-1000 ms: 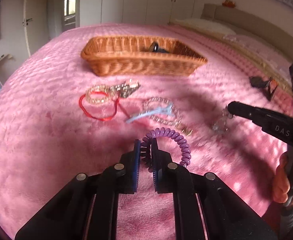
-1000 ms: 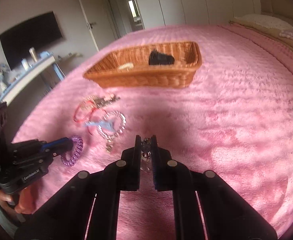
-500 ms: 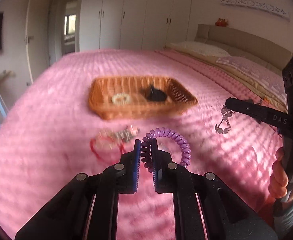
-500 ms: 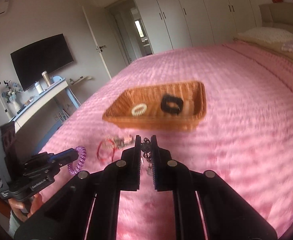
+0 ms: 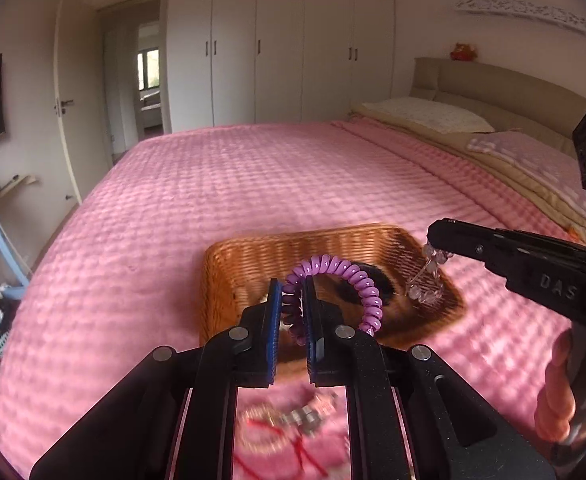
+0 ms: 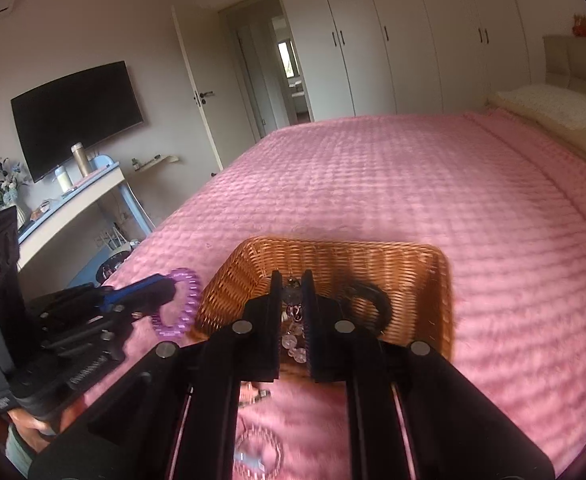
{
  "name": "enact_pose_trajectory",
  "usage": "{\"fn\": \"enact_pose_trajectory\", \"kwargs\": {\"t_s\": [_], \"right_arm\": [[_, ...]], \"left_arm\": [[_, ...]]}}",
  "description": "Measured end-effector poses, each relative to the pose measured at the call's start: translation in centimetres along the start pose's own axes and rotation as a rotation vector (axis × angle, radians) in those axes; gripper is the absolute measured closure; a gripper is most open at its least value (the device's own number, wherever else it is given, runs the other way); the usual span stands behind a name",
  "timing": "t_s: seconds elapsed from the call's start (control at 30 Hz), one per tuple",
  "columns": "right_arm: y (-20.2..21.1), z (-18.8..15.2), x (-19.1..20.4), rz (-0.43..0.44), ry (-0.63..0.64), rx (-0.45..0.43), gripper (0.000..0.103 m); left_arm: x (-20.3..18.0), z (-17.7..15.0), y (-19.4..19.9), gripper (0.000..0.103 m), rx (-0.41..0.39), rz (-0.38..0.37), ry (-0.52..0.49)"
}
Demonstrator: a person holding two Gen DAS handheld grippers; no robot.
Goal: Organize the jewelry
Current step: 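Carry both items into the wicker basket and open both tools to release them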
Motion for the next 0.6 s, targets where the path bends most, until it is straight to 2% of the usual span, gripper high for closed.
{"fn": "enact_pose_trajectory", "kwargs": {"t_s": [0.17,0.27,0.4,0.6], "right_arm": [[-5.7,-0.2,0.8,-0.018,-0.003,0.069,0.095],[-7.9,-0.6,0.9,-0.025,0.008,0.098,0.095],[-9.8,-1.4,0.9,-0.042,0.023,0.127,0.095],[-10.4,-1.9,0.8,-0.052,0.022,0.151,0.095]], "left_arm": [[2.6,-0.4,-5.2,0.094,0.049,0.030,0.023],[3.5,-1.1,-6.9,0.094,0.074,0.040,0.025],[4.2,-2.0,-8.7,0.094,0.107,0.042,0.026],[4.2,-2.6,-9.6,0.092,0.142,0.031,0.016]]}}
Point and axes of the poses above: each gripper's, at about its wrist camera, not at the fingertips, and y roughly against the way its jaws point, x to its left, z to its top, the point moved 1 cm from there along -y, roughly the way its jaws point, and after that the axes turned 11 degrees about -z, right-handed, at the moved point
